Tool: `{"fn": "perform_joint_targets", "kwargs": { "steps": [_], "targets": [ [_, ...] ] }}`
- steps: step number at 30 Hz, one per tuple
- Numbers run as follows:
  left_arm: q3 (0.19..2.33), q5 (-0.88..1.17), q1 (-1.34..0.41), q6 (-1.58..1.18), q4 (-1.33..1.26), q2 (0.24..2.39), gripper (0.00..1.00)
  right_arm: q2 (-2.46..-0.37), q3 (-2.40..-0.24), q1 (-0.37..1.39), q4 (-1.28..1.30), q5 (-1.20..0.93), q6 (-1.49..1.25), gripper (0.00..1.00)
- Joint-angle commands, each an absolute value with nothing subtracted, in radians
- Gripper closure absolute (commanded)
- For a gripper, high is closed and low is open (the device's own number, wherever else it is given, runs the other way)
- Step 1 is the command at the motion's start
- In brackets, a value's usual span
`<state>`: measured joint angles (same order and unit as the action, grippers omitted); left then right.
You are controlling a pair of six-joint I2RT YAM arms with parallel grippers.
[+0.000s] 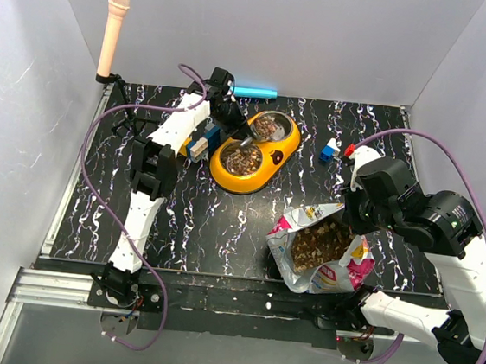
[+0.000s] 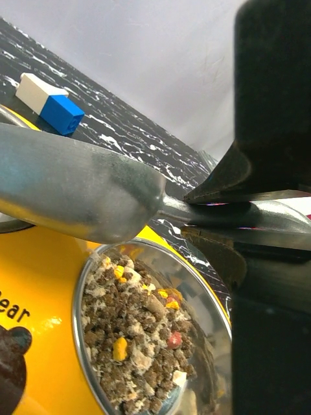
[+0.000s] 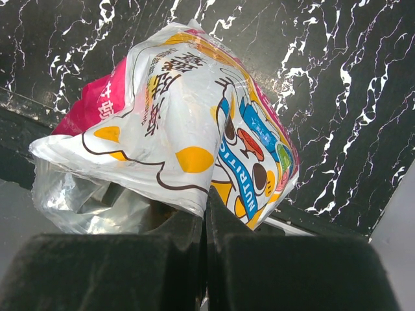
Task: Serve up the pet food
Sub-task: Pour the pet food into the pet food bowl.
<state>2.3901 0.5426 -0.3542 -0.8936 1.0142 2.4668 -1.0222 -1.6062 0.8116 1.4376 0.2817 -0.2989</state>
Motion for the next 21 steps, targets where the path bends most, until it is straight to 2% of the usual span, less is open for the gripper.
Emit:
{"fn": "perform_joint_targets", "kwargs": {
  "steps": [1, 6, 21],
  "targets": [
    [2.462, 0.463, -0.367, -0.899, 1.095, 2.442, 1.00, -0.988, -1.672, 0.810, 1.204, 0.295, -0.299, 0.99],
    [2.540, 0.405, -0.391, -0.885, 1.167, 2.474, 1.00, -0.983, -1.669, 0.810, 1.203, 0.290, -0.298, 0.99],
    [2.608, 0.287, -0.454, -0.844, 1.141, 2.500, 1.00, -0.983, -1.666, 0.808, 1.187, 0.278, -0.295, 0.99]
  ]
}}
